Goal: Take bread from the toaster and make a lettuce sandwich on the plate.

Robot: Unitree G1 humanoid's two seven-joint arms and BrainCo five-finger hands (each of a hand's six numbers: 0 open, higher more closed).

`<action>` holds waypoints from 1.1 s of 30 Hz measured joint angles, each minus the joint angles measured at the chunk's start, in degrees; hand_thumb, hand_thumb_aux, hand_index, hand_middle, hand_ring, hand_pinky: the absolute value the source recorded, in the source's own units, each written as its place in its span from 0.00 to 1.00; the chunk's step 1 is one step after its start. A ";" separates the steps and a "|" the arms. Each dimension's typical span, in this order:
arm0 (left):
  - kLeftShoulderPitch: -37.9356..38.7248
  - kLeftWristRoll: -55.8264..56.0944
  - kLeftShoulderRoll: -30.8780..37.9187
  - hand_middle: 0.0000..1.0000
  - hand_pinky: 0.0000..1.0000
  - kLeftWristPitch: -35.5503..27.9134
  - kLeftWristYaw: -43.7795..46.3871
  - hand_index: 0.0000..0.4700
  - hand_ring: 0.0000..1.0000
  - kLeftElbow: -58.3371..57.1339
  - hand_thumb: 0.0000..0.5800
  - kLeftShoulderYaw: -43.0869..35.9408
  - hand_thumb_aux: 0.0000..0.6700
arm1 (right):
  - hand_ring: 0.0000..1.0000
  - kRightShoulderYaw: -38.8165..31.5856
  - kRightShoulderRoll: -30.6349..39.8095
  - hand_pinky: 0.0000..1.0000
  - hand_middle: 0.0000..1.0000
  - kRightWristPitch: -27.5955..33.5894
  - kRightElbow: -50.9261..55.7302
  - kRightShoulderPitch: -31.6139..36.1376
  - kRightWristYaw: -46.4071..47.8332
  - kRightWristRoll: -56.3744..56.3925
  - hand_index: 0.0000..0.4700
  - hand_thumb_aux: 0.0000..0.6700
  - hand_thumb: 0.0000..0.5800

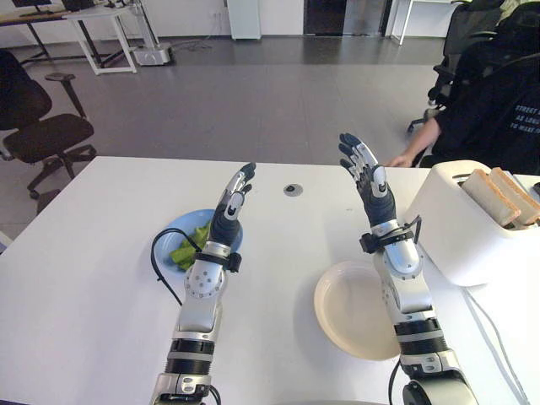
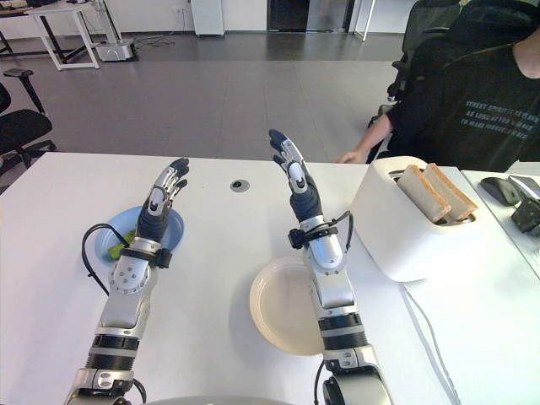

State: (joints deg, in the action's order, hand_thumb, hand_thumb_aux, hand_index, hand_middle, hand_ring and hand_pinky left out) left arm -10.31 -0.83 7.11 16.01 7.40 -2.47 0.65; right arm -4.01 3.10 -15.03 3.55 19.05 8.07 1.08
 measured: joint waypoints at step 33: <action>-0.14 3.26 0.72 0.00 0.00 0.23 2.62 0.00 0.00 -0.02 0.00 1.68 0.00 | 0.00 7.62 46.70 0.00 0.00 24.95 17.20 6.25 -2.44 -42.66 0.00 0.00 0.00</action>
State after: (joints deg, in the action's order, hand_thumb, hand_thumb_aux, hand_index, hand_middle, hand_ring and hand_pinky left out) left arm -10.45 2.43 7.82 16.24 10.02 -2.49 2.33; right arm 3.62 49.80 9.92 20.75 25.30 5.62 -41.58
